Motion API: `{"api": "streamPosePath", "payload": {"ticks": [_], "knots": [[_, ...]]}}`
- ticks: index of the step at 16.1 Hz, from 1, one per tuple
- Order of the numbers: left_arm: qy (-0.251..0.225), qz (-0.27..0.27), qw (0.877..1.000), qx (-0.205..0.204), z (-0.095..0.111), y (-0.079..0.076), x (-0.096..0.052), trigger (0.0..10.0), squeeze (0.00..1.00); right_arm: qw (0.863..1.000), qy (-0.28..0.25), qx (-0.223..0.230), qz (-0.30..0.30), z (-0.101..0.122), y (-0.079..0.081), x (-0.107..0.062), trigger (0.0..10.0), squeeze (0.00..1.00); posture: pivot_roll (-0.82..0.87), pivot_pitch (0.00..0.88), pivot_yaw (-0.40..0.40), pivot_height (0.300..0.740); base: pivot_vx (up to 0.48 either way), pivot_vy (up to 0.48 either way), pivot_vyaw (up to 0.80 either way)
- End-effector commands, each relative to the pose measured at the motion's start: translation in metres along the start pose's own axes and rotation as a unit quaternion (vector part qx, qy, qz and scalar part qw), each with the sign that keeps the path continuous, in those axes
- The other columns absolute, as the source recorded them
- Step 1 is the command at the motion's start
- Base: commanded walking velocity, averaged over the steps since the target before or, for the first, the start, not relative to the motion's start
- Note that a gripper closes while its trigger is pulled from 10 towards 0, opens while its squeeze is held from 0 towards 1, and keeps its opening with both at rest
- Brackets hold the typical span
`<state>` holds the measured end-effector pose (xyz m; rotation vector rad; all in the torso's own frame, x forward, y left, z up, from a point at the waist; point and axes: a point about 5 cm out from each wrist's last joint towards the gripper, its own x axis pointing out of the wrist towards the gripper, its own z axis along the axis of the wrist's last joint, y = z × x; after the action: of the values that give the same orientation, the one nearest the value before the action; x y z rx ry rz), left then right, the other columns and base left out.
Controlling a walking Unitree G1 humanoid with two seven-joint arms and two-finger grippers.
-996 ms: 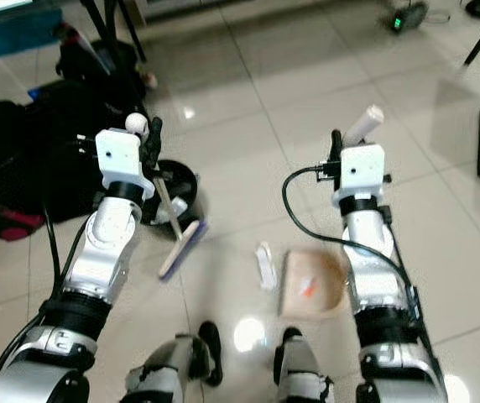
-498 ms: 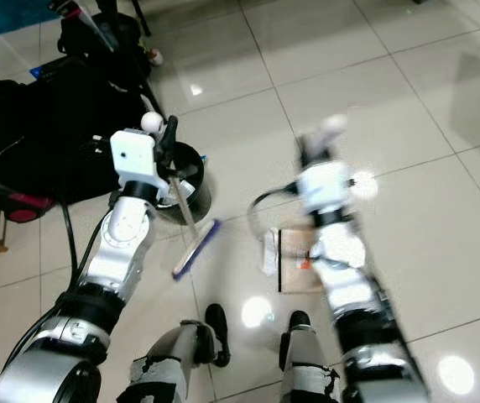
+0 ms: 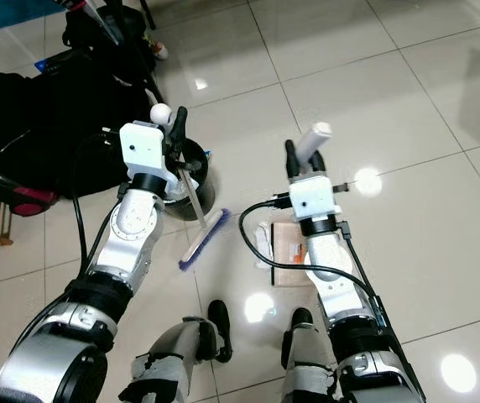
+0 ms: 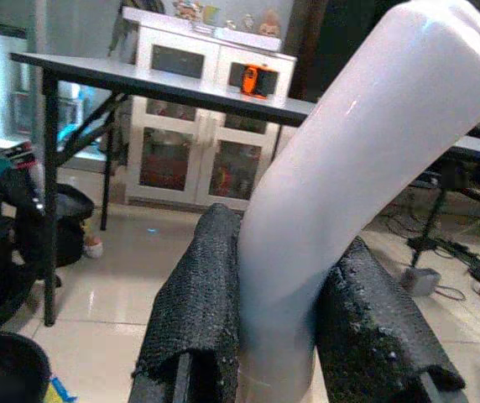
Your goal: Sweep floor
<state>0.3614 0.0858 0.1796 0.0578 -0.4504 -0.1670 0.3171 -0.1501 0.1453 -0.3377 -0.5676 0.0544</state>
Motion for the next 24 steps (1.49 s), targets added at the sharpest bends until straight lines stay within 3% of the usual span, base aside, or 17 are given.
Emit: {"api": "streamPosePath", "payload": {"ticks": [1, 6, 9, 11, 14, 19, 21, 23, 24], "knots": [[0.011, 0.013, 1.0, 0.001, -0.007, 0.006, -0.004, 10.0, 0.0, 1.0, -0.003, 0.008, -0.002, 0.001, 0.004, -0.006, 10.0, 0.0, 0.08, 0.395, 0.174, 0.74, 0.0, 0.0, 0.0], [0.022, 0.044, 0.998, -0.038, -0.005, -0.008, 0.008, 10.0, 0.0, 0.999, 0.021, 0.027, -0.003, -0.001, 0.026, -0.015, 10.0, 0.0, 0.06, 0.385, 0.172, 0.74, 0.0, 0.0, 0.0], [0.005, 0.028, 0.996, -0.085, 0.006, -0.027, 0.018, 10.0, 0.0, 0.999, 0.033, 0.032, -0.001, -0.002, 0.033, -0.017, 10.0, 0.0, 0.06, 0.378, 0.169, 0.74, 0.0, 0.0, 0.0], [-0.007, 0.01, 0.989, -0.145, 0.017, -0.041, 0.023, 10.0, 0.0, 0.999, 0.04, 0.033, -0.001, -0.003, 0.035, -0.017, 10.0, 0.0, 0.06, 0.374, 0.167, 0.74, 0.0, 0.0, 0.0], [-0.022, -0.037, 0.974, -0.222, 0.029, -0.057, 0.02, 10.0, 0.0, 0.998, 0.051, 0.031, -0.005, -0.007, 0.032, -0.015, 10.0, 0.0, 0.06, 0.36, 0.163, 0.74, 0.0, 0.0, 0.0], [-0.042, -0.073, 0.95, -0.3, 0.057, -0.05, 0.016, 10.0, 0.0, 0.998, 0.058, 0.029, -0.008, -0.01, 0.028, -0.009, 10.0, 0.0, 0.06, 0.339, 0.143, 0.74, 0.0, 0.0, 0.0], [-0.051, -0.094, 0.948, -0.3, 0.068, -0.046, 0.014, 10.0, 0.0, 0.998, 0.06, 0.029, -0.005, -0.011, 0.028, -0.006, 10.0, 0.0, 0.06, 0.333, 0.133, 0.74, 0.0, 0.0, 0.0], [-0.063, -0.107, 0.953, -0.277, 0.077, -0.034, 0.015, 10.0, 0.0, 0.998, 0.058, 0.03, -0.001, -0.011, 0.028, -0.004, 10.0, 0.0, 0.06, 0.319, 0.129, 0.74, 0.0, 0.0, 0.0], [-0.071, -0.122, 0.959, -0.247, 0.083, -0.023, 0.016, 10.0, 0.0, 0.998, 0.056, 0.031, 0.0, -0.011, 0.026, -0.003, 10.0, 0.0, 0.06, 0.312, 0.13, 0.74, 0.0, 0.0, 0.0]]}}
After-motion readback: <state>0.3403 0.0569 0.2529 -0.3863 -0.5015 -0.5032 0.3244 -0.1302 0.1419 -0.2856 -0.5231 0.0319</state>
